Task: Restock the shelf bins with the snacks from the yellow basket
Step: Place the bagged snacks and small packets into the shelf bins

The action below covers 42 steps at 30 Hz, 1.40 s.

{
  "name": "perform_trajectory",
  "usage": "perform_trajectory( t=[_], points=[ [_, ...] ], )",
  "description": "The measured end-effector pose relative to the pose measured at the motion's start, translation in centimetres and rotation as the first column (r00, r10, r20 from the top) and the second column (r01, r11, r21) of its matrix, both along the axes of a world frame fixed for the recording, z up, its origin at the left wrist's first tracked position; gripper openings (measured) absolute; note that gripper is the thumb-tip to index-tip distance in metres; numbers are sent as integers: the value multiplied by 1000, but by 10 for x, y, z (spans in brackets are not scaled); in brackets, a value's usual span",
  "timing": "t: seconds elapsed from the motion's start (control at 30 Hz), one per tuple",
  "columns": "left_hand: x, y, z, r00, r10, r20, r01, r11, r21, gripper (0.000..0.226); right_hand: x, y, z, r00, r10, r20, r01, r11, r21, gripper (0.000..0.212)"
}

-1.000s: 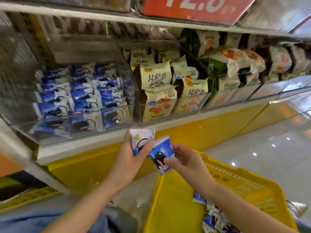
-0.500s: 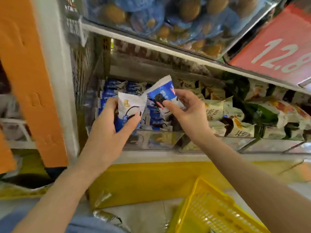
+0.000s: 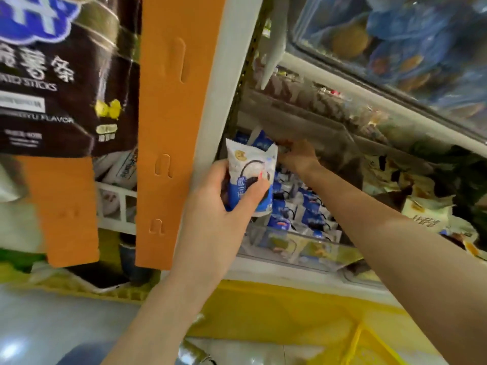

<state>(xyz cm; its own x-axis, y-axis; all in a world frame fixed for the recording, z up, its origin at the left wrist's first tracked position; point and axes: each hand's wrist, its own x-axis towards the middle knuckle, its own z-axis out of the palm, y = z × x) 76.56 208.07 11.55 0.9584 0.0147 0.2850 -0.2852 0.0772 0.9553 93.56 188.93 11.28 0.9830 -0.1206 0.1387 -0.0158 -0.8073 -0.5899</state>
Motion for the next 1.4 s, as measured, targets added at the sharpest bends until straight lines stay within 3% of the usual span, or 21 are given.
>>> perform_trajectory(
  t=[0.17, 0.4, 0.47, 0.63, 0.7, 0.8, 0.93, 1.1, 1.23, 1.33, 1.4],
  points=[
    [4, -2, 0, 1000, -17, -5, 17, 999, -44, 28, 24, 8, 11, 981, 3, 194, -19, 997, 78, 36],
    [8, -4, -2, 1000, -26, 5, 26, 997, -75, 33, 53, 26, -3, 965, 139, 223, -111, 985, -133, 21],
    [9, -4, -2, 1000, -29, 4, 29, 997, -76, 34, 55, 26, -6, 963, 122, 240, -69, 974, -215, 21],
    [8, -3, -3, 999, -41, 3, 41, 996, -76, 36, 42, 26, 1, 955, 72, 286, -4, 972, -233, 35],
    [7, -4, -3, 999, -39, 3, 39, 997, -65, 33, 20, 29, 7, 955, 40, 294, -1, 991, -131, 28],
    [4, -6, -2, 998, -56, 2, 56, 996, -67, 28, -38, 34, 14, 963, 46, 264, -87, 986, 144, 15],
    [0, -10, -2, 994, -110, -15, 107, 984, -143, 27, -122, 39, 28, 968, 197, 157, -249, 846, 471, 36],
    [-8, -18, -3, 971, -236, -30, 224, 950, -217, 32, -182, 39, 38, 924, 381, 31, -349, 807, 476, 32],
    [-12, -25, -4, 961, -271, -49, 262, 954, -145, 42, -194, 27, 37, 953, 304, 17, -257, 774, 579, 32],
    [-12, -28, -8, 975, -216, -49, 210, 973, -95, 38, -200, 14, 31, 970, 243, -15, -147, 634, 759, 40],
    [-12, -28, -10, 978, -207, -42, 204, 977, -65, 32, -205, 5, 31, 967, 255, -32, -151, 666, 730, 45]
  ],
)
